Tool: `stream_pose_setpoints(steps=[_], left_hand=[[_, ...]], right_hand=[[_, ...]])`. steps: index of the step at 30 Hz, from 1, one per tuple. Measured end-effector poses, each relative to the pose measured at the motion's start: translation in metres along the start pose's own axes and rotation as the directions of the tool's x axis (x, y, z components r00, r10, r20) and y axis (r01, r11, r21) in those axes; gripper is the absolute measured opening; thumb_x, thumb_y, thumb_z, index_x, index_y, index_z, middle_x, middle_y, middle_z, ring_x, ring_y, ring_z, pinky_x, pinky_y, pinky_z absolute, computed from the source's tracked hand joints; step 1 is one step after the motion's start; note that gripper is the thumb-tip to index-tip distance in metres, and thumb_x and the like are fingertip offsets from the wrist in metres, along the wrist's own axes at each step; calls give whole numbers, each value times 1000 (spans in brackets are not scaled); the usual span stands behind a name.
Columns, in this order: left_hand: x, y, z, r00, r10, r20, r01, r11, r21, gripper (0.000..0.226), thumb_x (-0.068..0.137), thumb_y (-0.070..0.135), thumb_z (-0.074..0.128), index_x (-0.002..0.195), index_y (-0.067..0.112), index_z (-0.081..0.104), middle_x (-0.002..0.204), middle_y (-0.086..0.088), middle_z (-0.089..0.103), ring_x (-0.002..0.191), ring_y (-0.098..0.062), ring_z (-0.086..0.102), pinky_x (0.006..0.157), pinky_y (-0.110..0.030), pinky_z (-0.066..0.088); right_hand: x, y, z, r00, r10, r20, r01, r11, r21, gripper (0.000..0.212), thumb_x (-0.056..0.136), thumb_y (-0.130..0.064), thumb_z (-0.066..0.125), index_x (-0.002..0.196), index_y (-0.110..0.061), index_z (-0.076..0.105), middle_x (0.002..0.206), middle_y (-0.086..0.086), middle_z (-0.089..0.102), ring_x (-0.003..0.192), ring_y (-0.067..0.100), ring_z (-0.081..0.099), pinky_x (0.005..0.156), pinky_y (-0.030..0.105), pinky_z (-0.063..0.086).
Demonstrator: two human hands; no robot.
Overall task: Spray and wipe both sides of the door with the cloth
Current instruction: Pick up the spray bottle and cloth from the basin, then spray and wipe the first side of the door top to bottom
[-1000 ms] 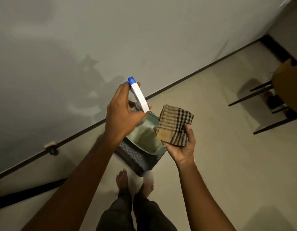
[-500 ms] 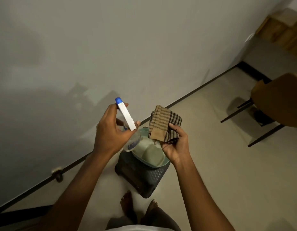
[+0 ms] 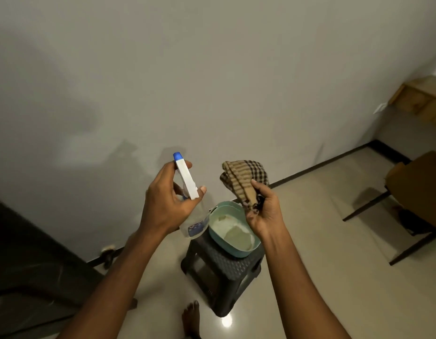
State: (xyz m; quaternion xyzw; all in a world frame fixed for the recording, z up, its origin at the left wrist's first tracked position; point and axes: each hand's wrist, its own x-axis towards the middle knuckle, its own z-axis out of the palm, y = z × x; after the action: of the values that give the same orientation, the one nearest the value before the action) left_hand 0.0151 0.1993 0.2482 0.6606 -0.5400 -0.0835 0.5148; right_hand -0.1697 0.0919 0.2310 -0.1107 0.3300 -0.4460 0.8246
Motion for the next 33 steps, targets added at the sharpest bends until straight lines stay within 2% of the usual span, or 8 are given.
stream_pose_setpoints(steps=[4,7,10,14,23,26,31,33], left_hand=[[-33,21,-27,998,-6,-63,5,1000,-23,58,78,37,81,125,17,53,108,10,59,72,-9,61,65,-29,57],[-51,33,-51,996,-35,-79,31,998,-49,61,78,41,72,129,15,50,116,10,59,82,-1,61,68,-17,53],[-66,43,-74,990,-83,-118,68,989,-131,56,82,43,65,128,16,50,111,6,61,93,-12,66,77,-21,57],[-80,57,-112,977,-116,-176,77,974,-213,34,87,34,58,117,18,53,96,3,61,70,-27,68,64,-26,60],[-100,58,-253,952,-147,-267,60,949,-309,17,89,16,55,106,14,56,83,13,61,42,-23,58,46,-40,56],[-107,58,-309,970,-84,-226,22,963,-267,12,94,12,56,104,18,56,87,-8,60,42,-19,58,43,-31,51],[-113,60,-399,988,-5,-152,-25,980,-195,14,97,4,56,107,14,58,77,-15,58,43,-15,57,45,-25,50],[-112,59,-429,987,-3,-158,-26,982,-186,14,97,4,55,104,15,58,71,-18,59,38,-18,56,45,-33,51]], right_hand=[[-33,16,2,999,-37,-11,38,993,112,51,81,-14,71,129,1,63,125,22,68,118,36,66,100,48,55],[-61,25,14,997,-38,61,27,986,167,53,79,-12,71,131,0,61,130,21,66,125,37,61,108,51,47],[-80,30,36,994,-54,94,42,992,121,56,79,-1,66,135,2,58,132,22,64,122,36,63,97,49,55],[-100,43,72,990,-54,133,42,995,87,49,83,4,57,132,3,59,129,24,65,113,36,67,90,47,59],[-168,139,161,942,-225,247,190,969,160,24,94,-16,58,114,-10,69,123,14,71,121,35,64,105,53,49],[-198,186,193,898,-285,335,191,939,287,31,91,-25,64,119,-12,71,128,14,69,124,34,63,111,53,43],[-251,251,237,748,-390,538,178,897,403,75,74,-19,76,144,-6,53,143,19,57,132,35,55,111,49,43],[-271,271,256,731,-431,529,268,894,359,56,80,-12,68,135,-5,59,130,17,65,119,31,64,97,42,54]])
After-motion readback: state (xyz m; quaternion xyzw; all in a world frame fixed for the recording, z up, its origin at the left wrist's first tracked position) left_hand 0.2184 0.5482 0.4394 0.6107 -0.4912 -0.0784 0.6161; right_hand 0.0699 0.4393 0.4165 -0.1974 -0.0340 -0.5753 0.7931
